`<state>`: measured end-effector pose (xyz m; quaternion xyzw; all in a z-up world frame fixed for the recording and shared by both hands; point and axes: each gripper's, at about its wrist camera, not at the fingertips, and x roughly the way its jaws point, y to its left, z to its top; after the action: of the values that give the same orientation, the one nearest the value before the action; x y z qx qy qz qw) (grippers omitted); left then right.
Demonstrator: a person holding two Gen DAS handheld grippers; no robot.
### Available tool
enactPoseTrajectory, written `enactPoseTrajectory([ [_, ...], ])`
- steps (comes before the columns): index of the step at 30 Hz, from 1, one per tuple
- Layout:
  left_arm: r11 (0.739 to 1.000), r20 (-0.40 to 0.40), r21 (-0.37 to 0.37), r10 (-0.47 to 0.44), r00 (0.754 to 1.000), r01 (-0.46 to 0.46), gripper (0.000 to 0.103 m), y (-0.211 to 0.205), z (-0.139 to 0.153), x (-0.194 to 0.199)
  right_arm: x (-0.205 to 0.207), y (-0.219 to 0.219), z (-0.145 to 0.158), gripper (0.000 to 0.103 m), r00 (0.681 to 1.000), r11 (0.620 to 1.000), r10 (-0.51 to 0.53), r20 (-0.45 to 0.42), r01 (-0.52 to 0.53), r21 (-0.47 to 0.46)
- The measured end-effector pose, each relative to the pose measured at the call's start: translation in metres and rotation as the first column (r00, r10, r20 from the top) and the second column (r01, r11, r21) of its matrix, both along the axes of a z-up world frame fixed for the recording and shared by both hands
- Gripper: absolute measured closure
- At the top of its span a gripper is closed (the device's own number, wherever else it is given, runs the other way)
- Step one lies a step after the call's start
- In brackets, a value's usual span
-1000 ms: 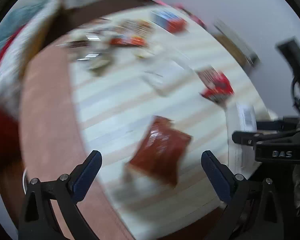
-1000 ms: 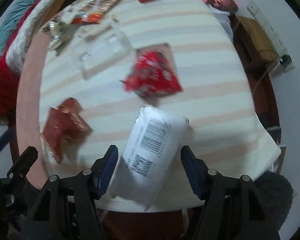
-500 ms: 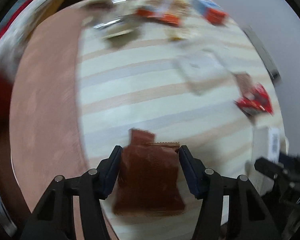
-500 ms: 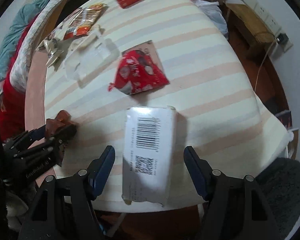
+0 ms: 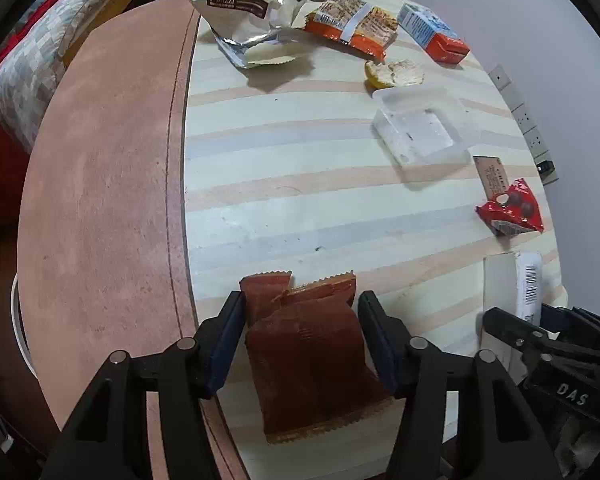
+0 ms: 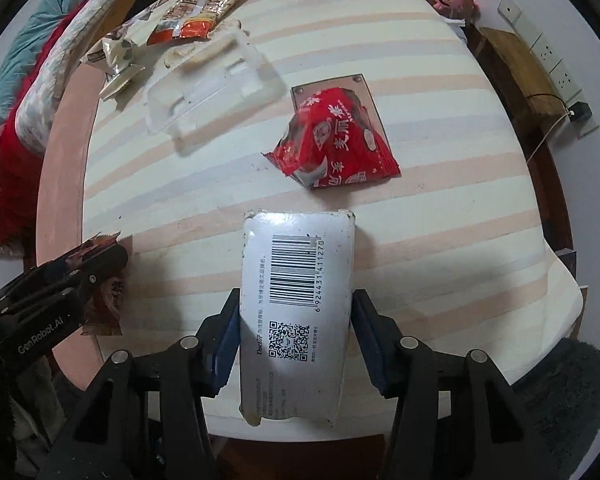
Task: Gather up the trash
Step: 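Grasp the brown snack packet with the left tool while the right tool grasps the white barcode box, then carry the packet and white box to the bin and release both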
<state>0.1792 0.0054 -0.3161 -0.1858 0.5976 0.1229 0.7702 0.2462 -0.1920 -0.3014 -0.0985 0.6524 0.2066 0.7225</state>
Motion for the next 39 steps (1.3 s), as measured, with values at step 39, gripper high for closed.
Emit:
enactPoseTrajectory([
  [39, 0.760, 0.272, 0.215, 0.557, 0.785, -0.614, 0.064, 0.287, 0.133, -0.277, -0.189, 0.351, 0.102, 0.053, 0.793, 0.752, 0.590, 0.150, -0.607, 0.255],
])
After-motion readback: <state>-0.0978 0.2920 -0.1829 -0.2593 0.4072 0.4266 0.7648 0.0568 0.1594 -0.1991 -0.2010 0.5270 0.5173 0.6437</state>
